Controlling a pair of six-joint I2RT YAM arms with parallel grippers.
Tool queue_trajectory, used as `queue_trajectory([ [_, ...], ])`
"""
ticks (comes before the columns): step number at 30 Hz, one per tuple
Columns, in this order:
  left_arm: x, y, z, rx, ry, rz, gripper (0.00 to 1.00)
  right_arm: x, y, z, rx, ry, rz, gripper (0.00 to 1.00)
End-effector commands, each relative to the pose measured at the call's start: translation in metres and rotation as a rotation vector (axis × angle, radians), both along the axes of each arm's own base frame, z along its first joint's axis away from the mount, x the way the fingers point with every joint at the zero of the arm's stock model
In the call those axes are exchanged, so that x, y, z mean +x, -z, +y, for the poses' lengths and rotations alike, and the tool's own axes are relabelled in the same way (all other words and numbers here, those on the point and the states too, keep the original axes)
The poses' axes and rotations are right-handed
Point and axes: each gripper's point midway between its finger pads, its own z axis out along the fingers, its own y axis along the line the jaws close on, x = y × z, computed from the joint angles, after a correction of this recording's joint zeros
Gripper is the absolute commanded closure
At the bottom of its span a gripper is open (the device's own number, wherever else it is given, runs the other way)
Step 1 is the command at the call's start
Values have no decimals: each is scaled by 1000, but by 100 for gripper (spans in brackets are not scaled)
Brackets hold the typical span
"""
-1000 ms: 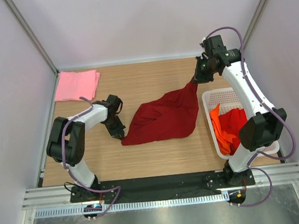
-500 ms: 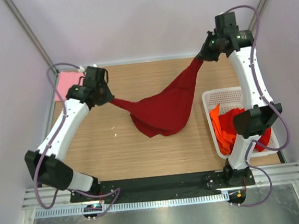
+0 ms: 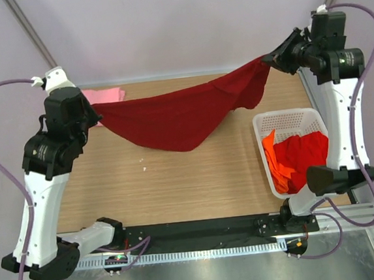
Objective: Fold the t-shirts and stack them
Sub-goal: Flatten the tshirt out
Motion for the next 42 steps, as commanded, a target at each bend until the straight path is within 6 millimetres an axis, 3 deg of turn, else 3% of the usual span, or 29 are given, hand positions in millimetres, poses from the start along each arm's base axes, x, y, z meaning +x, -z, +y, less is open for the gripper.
queue_trajectory([
  [1, -24, -29, 33, 66, -104, -84, 100, -15, -68, 11, 57, -43, -238, 99],
  [5, -41, -54, 41, 34, -115, -167, 100, -11, -98, 25, 150, -93, -357, 99],
  [10, -46, -80, 50, 25, -149, -278, 100, -4, -106, 29, 201, -100, -405, 99],
  [13, -41, -96, 54, 50, -178, -314, 100, 5, -119, 41, 262, -157, -438, 99],
  [17, -23, -109, 55, 93, -207, -343, 100, 32, -114, 51, 294, -178, -432, 99],
  [19, -11, -116, 56, 112, -235, -362, 100, 37, -120, 52, 289, -189, -455, 99],
  [20, -10, -121, 57, 136, -238, -369, 100, 36, -121, 66, 291, -227, -456, 99],
  [21, -1, -121, 56, 153, -242, -365, 100, 45, -116, 69, 295, -236, -441, 99],
  [24, 5, -134, 60, 185, -279, -388, 100, 51, -123, 72, 307, -246, -454, 99],
  [31, 0, -155, 65, 166, -310, -446, 100, 32, -144, 75, 302, -278, -502, 99],
  [42, -45, -173, 80, 111, -314, -530, 100, 2, -179, 72, 326, -259, -596, 99],
])
